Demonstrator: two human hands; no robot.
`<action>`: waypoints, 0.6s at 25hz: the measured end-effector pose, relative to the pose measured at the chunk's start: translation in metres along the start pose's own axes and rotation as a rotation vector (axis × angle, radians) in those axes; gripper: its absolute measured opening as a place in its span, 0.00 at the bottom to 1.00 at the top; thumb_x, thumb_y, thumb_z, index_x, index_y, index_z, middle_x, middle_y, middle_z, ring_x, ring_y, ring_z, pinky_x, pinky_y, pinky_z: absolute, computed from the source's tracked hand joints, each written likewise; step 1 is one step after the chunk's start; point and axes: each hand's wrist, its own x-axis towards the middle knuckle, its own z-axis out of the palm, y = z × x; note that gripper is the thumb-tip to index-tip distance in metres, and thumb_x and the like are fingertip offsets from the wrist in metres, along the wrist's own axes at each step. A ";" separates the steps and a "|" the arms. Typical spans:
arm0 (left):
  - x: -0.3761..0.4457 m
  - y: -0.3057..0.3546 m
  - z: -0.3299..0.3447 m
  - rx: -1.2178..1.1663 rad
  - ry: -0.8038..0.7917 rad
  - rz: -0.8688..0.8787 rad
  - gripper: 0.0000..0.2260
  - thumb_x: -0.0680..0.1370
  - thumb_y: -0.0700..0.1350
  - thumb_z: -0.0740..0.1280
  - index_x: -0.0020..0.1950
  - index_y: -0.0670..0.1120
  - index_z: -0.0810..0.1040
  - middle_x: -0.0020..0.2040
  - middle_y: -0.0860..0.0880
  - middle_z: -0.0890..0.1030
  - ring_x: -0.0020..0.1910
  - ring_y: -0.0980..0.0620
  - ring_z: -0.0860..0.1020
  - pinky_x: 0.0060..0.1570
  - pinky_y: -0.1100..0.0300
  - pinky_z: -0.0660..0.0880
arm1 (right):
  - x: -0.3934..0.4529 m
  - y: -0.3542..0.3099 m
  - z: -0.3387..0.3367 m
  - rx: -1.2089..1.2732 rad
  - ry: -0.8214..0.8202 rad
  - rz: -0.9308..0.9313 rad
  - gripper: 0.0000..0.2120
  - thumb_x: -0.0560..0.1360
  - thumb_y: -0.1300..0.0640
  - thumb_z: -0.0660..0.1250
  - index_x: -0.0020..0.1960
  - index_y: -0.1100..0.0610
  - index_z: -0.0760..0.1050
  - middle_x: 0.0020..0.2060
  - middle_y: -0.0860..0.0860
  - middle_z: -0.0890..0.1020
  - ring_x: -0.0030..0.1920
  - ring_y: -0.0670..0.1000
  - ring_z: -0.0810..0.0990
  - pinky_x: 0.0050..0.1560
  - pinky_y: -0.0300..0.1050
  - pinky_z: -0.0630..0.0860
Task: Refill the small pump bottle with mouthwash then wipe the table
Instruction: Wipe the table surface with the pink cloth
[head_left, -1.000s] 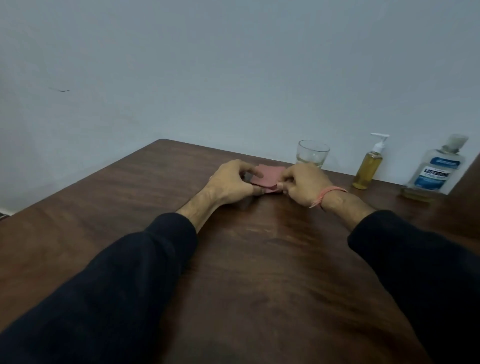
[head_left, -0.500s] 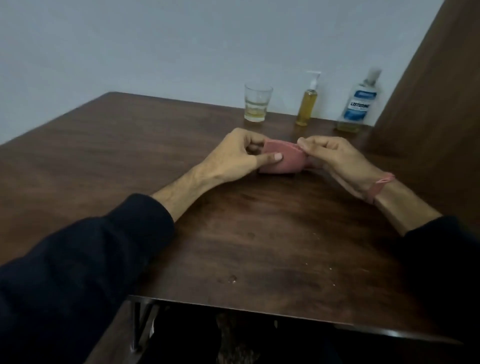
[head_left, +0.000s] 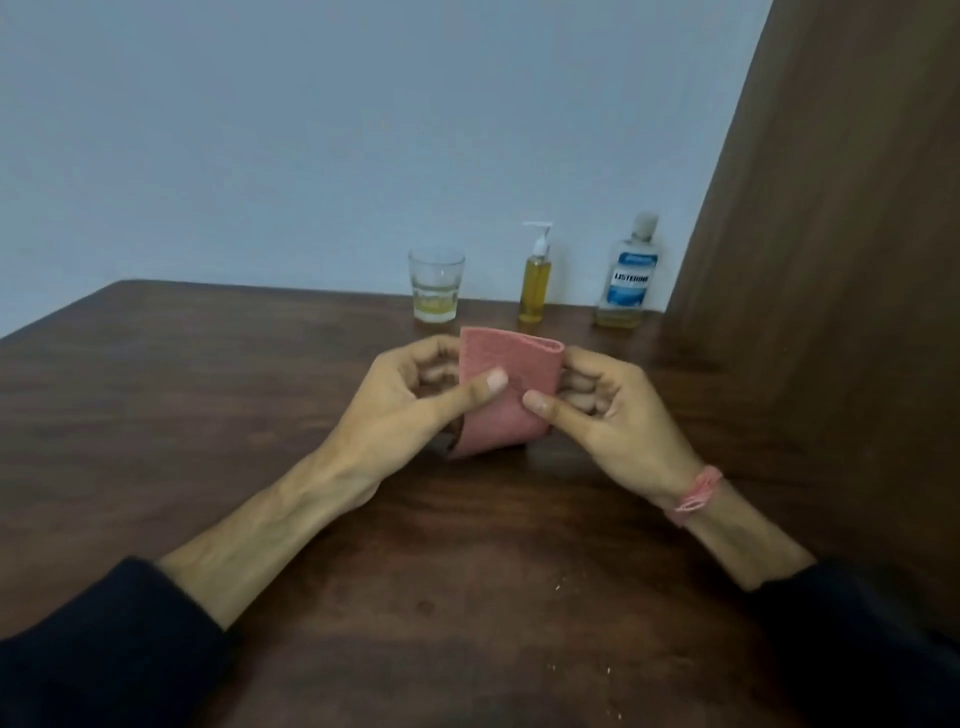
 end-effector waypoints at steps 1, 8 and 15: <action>0.001 0.000 0.001 -0.017 -0.019 -0.017 0.19 0.76 0.46 0.81 0.66 0.44 0.87 0.58 0.45 0.92 0.57 0.46 0.91 0.56 0.52 0.88 | 0.002 0.000 -0.002 0.019 0.032 0.014 0.19 0.82 0.62 0.74 0.71 0.53 0.81 0.60 0.52 0.90 0.59 0.53 0.90 0.58 0.51 0.88; -0.002 0.003 -0.001 0.026 -0.057 -0.112 0.20 0.74 0.44 0.81 0.65 0.44 0.84 0.58 0.45 0.92 0.48 0.45 0.92 0.37 0.55 0.88 | 0.000 -0.001 -0.008 0.098 -0.012 0.130 0.18 0.85 0.60 0.69 0.73 0.49 0.78 0.60 0.50 0.90 0.57 0.51 0.90 0.42 0.40 0.85; 0.005 0.000 -0.011 0.093 -0.014 -0.140 0.11 0.82 0.32 0.74 0.51 0.47 0.91 0.59 0.50 0.93 0.57 0.48 0.92 0.50 0.48 0.90 | 0.001 0.000 -0.014 0.210 -0.155 0.227 0.19 0.84 0.74 0.62 0.51 0.62 0.90 0.63 0.55 0.89 0.67 0.55 0.86 0.70 0.54 0.81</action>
